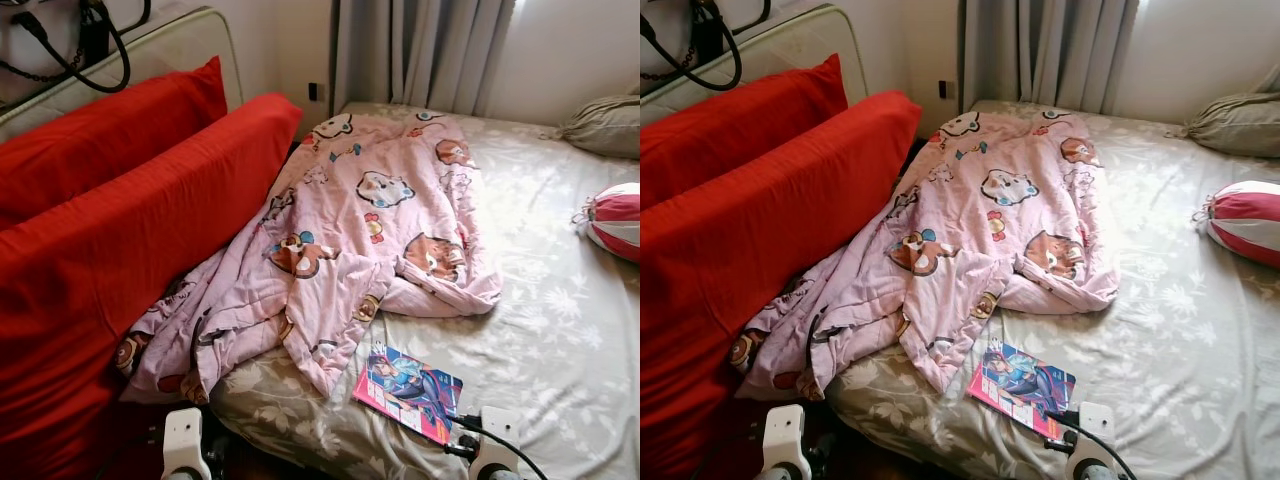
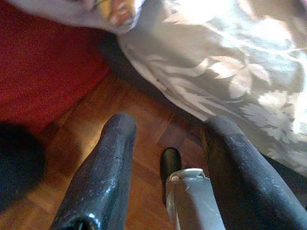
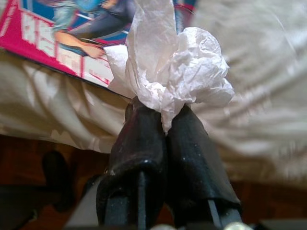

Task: Clean up the room

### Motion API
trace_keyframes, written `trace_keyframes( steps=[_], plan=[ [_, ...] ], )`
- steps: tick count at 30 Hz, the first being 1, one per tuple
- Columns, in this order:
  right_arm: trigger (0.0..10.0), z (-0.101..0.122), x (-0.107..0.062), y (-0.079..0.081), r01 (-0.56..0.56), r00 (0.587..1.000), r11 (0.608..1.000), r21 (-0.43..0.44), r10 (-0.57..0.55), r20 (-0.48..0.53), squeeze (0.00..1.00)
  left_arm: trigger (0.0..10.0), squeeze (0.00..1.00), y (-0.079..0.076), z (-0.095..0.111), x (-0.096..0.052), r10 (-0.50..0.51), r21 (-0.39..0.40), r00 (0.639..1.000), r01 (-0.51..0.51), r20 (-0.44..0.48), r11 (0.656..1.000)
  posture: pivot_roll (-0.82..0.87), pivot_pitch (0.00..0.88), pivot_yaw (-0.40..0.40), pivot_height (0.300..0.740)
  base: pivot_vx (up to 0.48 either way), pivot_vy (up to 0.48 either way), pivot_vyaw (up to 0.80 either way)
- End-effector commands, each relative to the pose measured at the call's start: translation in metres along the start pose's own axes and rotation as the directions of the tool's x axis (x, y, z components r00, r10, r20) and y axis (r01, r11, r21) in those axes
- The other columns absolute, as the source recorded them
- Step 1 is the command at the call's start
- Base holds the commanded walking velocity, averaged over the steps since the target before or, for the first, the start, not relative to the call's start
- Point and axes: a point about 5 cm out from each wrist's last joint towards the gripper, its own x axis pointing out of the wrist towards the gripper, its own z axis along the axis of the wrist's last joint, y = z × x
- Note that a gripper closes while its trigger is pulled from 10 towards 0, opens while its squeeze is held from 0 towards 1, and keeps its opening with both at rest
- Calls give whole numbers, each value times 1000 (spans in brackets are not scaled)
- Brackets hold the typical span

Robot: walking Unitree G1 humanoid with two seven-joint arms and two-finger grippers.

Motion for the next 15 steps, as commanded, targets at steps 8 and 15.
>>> trace_keyframes(
  steps=[8, 15],
  plan=[
    [10000, -14, -3, 5, -1, 999, 1000, 11, 2, -42, 0, 10000, 0, 11, -13, -4, 35, -8, 998, -36, -56, 999, 20, 110, 35, 740, 0, 0, 766],
    [10000, -16, -3, 5, 0, 999, 1000, 16, 0, -48, 0, 10000, 0, 17, -17, -6, 63, -27, 995, -65, -75, 997, 26, 118, 31, 740, 0, 0, 770]
  ],
)
